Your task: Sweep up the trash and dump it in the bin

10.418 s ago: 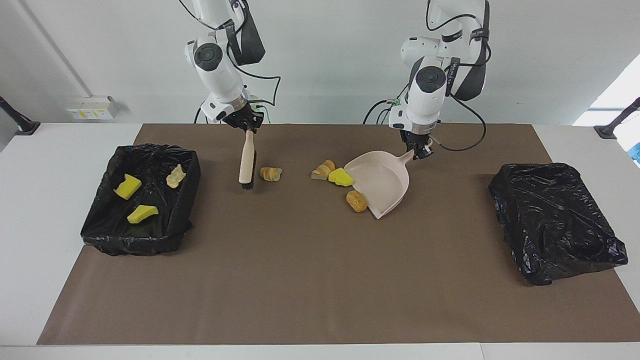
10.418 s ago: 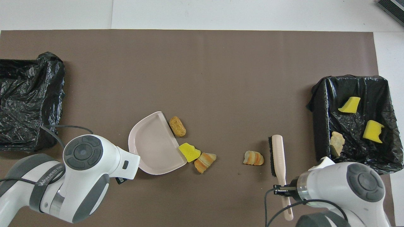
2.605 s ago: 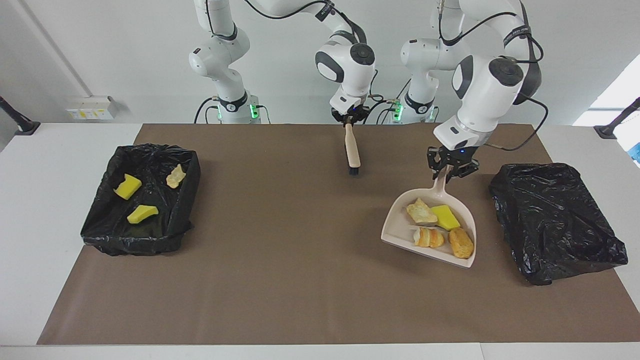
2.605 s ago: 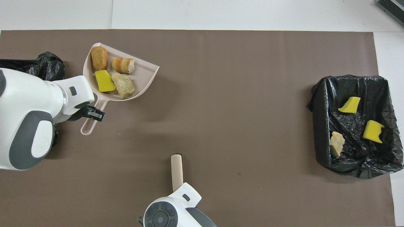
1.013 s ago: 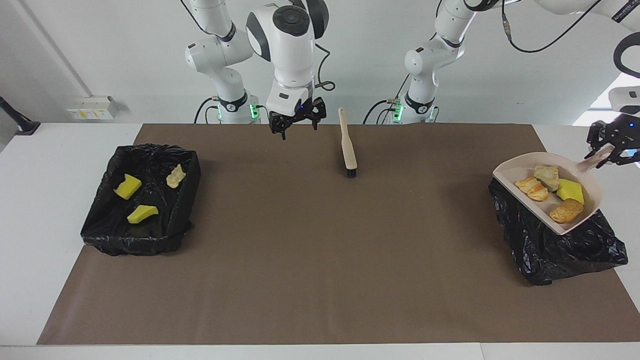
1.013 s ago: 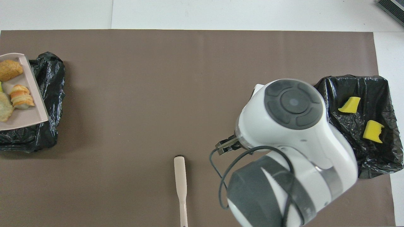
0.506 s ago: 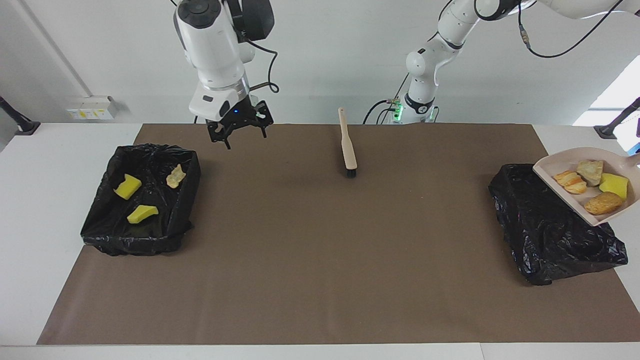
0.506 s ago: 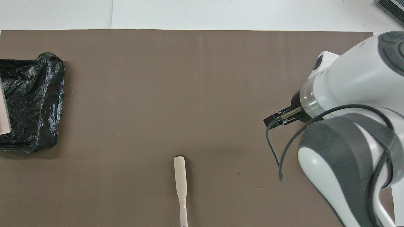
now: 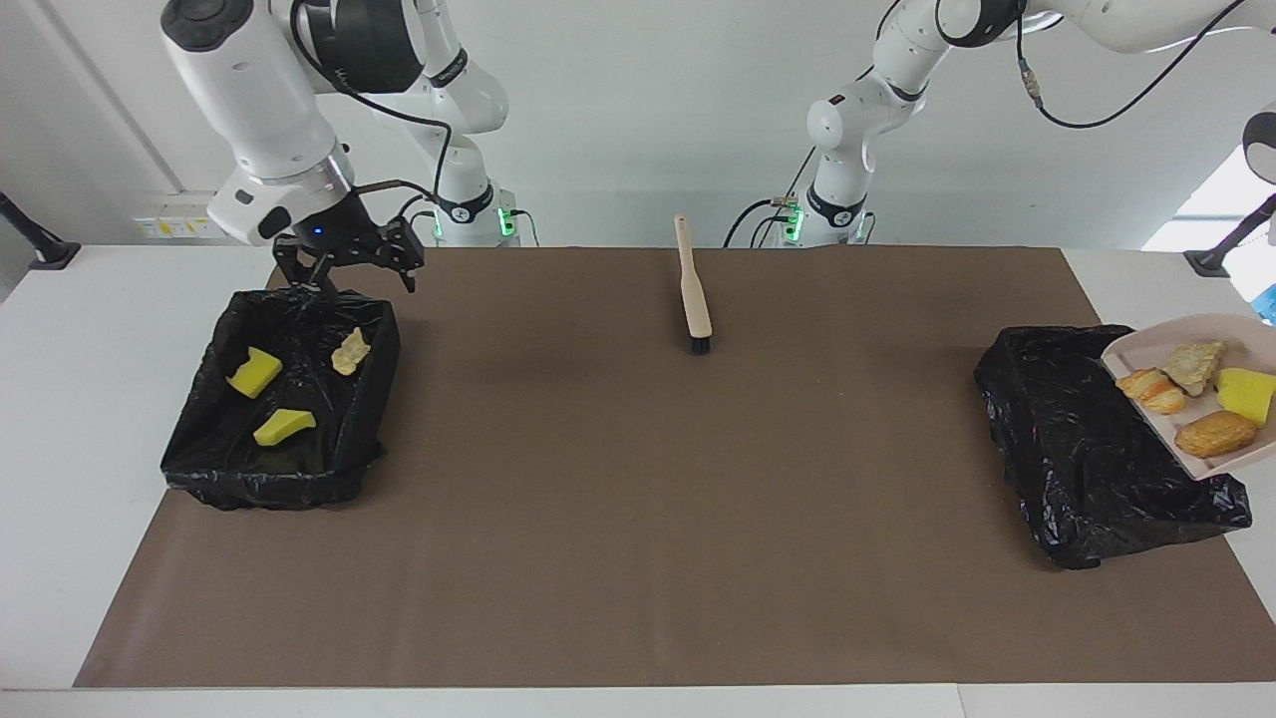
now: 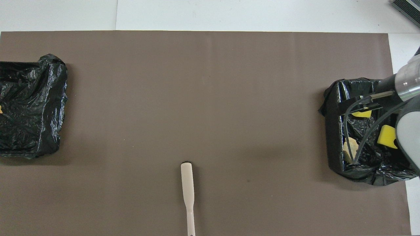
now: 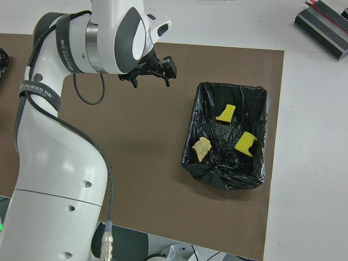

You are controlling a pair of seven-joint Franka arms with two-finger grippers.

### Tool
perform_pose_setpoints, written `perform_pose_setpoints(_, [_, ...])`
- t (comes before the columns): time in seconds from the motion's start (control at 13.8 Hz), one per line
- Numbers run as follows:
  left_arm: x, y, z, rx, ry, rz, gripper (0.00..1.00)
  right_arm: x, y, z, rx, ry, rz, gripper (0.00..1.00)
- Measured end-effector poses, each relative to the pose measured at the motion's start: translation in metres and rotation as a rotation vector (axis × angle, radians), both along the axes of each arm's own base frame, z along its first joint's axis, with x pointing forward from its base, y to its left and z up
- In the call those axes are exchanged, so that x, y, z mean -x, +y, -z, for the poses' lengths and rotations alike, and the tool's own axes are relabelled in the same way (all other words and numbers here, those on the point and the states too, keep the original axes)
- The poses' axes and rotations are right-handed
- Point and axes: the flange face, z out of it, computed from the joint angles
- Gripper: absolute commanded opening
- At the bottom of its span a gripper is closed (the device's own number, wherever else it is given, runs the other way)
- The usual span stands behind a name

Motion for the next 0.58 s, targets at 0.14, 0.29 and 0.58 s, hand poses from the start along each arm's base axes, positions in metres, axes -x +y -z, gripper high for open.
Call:
perform_pose_setpoints(0.14, [-0.009, -0.016, 0.004, -0.063, 0.018, 0.023, 0.0, 0.0, -0.031, -0.01, 0.003, -0.02, 0.055, 1.0])
perform_pose_setpoints(0.29, [-0.013, -0.02, 0.005, -0.115, 0.026, 0.042, 0.0, 0.003, -0.054, -0.015, 0.004, -0.029, 0.096, 1.0])
perform_pose_setpoints(0.58, [-0.017, -0.018, -0.003, -0.242, 0.03, 0.095, 0.0, 0.013, -0.054, -0.026, 0.002, -0.027, 0.102, 1.0])
